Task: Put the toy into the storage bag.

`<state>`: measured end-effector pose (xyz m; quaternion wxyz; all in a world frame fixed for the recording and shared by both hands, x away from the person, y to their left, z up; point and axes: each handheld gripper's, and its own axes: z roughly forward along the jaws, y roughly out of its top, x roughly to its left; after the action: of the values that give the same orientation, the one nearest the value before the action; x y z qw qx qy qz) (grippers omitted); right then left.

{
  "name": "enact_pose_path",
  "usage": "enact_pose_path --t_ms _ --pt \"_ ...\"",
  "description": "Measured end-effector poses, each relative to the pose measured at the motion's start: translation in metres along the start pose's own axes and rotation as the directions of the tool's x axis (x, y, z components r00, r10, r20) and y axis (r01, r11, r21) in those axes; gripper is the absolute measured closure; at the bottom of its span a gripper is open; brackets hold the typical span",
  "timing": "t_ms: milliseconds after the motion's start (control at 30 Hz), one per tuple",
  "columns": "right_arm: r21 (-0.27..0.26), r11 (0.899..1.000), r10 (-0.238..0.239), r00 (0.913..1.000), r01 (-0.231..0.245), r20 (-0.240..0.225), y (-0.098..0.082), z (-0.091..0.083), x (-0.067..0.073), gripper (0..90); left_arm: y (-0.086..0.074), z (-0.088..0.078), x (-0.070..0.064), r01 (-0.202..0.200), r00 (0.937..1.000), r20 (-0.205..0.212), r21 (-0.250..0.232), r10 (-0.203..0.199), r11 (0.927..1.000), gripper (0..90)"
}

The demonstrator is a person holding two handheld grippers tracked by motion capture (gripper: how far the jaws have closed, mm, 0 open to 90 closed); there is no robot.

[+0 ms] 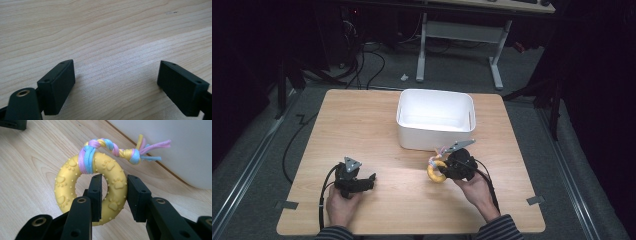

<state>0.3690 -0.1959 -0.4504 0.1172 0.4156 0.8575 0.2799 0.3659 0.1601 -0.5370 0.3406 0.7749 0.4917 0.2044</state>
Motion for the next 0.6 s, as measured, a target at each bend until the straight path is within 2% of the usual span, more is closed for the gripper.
enact_pose_path --t_ms 200,300,400,433,600 --pt "-0.003 1.000 0.001 0.9999 -0.001 0.011 -0.005 -0.008 -0.002 67.0 0.000 0.000 0.000 -0.001 1.0000 0.000 0.000 0.001 1.0000 14.8" --pt "-0.013 1.000 0.011 0.9999 -0.011 0.001 -0.009 -0.015 -0.004 67.0 0.000 0.000 0.000 0.000 1.0000 0.000 0.000 0.000 1.0000 14.9" --pt "-0.007 1.000 -0.005 0.9995 0.006 0.030 -0.012 -0.025 -0.004 67.1 0.000 0.000 0.000 0.001 1.0000 0.000 -0.001 -0.001 1.0000 14.9" --pt "-0.017 1.000 -0.006 0.9992 0.006 0.039 -0.014 -0.033 -0.005 67.1 0.000 0.000 0.000 0.003 1.0000 0.001 -0.002 -0.003 1.0000 14.9" --pt "-0.057 0.998 0.006 0.9984 -0.003 0.055 -0.020 -0.050 -0.007 67.2 0.000 0.000 0.000 0.003 1.0000 -0.003 -0.001 -0.003 1.0000 14.9"
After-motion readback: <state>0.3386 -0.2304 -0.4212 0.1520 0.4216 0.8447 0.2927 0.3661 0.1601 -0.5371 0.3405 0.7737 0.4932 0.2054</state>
